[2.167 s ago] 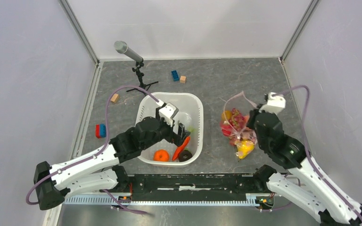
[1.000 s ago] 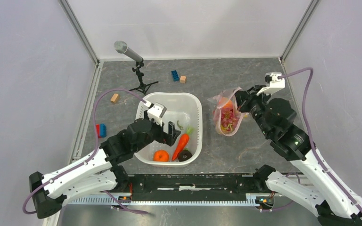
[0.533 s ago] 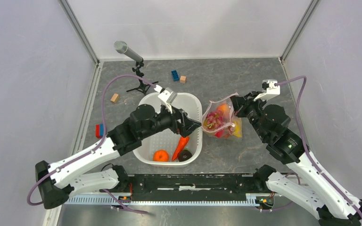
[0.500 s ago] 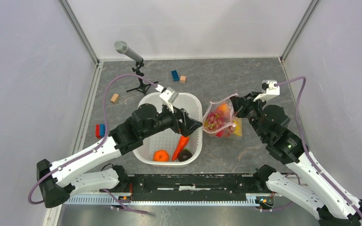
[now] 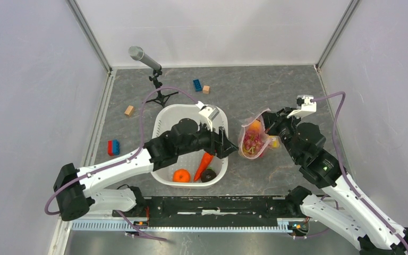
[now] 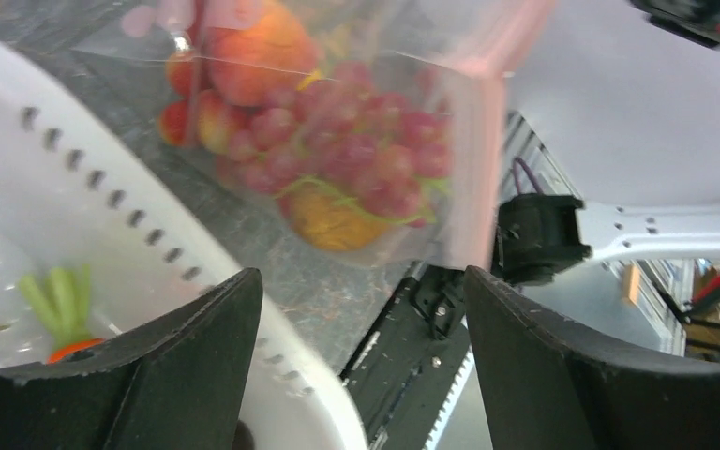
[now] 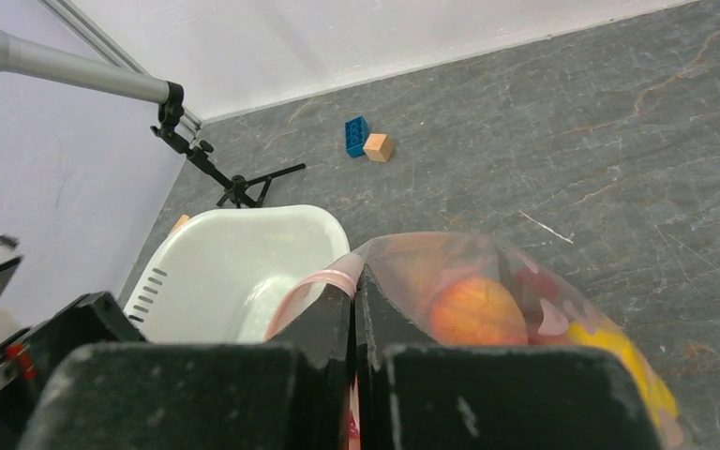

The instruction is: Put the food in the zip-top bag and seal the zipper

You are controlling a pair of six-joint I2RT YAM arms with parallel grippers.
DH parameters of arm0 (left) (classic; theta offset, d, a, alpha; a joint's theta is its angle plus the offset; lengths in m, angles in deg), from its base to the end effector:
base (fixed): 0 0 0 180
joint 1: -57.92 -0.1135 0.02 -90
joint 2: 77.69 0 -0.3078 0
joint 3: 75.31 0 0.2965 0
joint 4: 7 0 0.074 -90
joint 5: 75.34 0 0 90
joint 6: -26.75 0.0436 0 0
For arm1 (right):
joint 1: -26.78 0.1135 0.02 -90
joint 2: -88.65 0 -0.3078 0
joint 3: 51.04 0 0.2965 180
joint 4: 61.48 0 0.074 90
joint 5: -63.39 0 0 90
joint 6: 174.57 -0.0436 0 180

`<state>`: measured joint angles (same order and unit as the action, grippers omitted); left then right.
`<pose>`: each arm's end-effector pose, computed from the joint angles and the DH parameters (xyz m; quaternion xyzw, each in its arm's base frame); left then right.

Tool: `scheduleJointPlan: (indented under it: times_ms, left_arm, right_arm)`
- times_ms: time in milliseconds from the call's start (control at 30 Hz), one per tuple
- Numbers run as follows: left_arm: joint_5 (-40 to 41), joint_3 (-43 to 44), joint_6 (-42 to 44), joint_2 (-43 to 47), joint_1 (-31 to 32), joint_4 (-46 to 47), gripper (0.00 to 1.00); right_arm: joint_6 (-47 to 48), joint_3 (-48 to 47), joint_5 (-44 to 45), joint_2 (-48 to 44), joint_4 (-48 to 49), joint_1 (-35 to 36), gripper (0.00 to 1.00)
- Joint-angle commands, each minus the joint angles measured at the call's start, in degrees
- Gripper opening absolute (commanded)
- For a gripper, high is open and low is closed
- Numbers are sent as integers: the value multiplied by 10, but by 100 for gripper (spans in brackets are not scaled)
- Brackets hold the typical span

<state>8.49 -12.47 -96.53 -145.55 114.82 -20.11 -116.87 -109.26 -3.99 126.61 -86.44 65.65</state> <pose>0.1658 -0.2630 0.3361 0.1964 0.7849 -0.4458 0.3829 0.1424 0.0932 0.3961 0.0913 0.7277 0.2693 0.6242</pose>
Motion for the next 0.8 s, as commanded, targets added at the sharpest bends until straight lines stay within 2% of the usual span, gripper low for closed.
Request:
scheduleJointPlan:
  times_ms: [0, 200, 300, 533, 767]
  left_arm:
    - [22, 16, -16, 29, 46, 54, 85]
    - [95, 7, -22, 36, 70, 23, 85]
    - [101, 26, -21, 4, 72, -3, 85]
    - [178, 53, -1, -64, 80, -17, 80]
    - [165, 49, 2, -62, 80, -3, 46]
  right_arm:
    - [0, -3, 21, 0, 60, -1, 0]
    - [1, 1, 12, 2, 70, -1, 0]
    - [-4, 9, -4, 0, 81, -1, 0]
    - [-8, 12, -20, -8, 81, -1, 0]
    - [-8, 22, -20, -14, 80, -1, 1]
